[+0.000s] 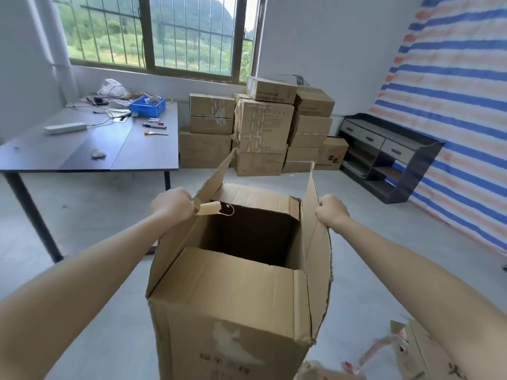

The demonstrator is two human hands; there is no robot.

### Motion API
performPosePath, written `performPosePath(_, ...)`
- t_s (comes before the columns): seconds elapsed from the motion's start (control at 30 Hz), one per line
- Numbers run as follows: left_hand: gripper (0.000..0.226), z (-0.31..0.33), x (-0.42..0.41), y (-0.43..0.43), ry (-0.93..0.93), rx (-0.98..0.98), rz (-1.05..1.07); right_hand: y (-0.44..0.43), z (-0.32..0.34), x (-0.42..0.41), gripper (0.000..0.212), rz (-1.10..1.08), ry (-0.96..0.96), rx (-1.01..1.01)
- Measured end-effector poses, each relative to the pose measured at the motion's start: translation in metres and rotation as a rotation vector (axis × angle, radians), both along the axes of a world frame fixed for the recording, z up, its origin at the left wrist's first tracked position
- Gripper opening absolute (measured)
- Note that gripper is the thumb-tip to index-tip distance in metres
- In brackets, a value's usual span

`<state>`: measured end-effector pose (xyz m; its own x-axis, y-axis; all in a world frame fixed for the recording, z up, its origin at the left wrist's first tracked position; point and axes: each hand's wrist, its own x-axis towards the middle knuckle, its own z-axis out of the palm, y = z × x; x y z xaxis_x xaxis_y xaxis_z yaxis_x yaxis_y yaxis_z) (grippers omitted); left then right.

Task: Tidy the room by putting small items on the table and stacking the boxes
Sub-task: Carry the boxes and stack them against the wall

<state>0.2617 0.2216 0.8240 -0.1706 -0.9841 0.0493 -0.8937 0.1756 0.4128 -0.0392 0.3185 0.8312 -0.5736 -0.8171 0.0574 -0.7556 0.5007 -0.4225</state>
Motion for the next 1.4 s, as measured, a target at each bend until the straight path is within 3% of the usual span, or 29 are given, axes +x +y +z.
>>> performPosePath(0.1,0.018,-0.001,-0.057,-0.05,-0.051,0.011,-0.03,-0.042,-0.015,-0.047,0.031,-0.015,-0.032,0.038)
performPosePath(0.2,0.02,-0.009,-0.107,-0.097,-0.065,0.036,-0.055,-0.084,-0.028,-0.092,0.013,-0.019,-0.057,0.085)
performPosePath(0.37,0.022,-0.029,-0.161,-0.158,-0.089,0.097,-0.048,-0.151,-0.042,-0.146,0.04,0.032,-0.06,0.138)
performPosePath(0.63,0.017,-0.037,-0.204,-0.267,-0.03,0.139,-0.048,-0.266,-0.045,-0.209,0.028,0.05,-0.023,0.169)
performPosePath(0.93,0.014,-0.035,-0.255,-0.464,0.08,0.136,-0.147,-0.433,-0.028,-0.271,0.015,0.076,0.138,0.278)
performPosePath(1.07,0.014,-0.034,-0.281,-0.548,0.096,0.125,-0.174,-0.502,-0.028,-0.284,0.033,0.315,0.347,0.329)
performPosePath(1.23,0.027,-0.03,-0.311,-0.629,0.041,0.121,-0.225,-0.561,-0.05,-0.316,0.028,0.557,0.498,0.545)
performPosePath(1.4,0.039,-0.024,-0.364,-0.708,-0.132,0.041,-0.299,-0.645,-0.06,-0.36,0.025,0.712,0.698,0.553)
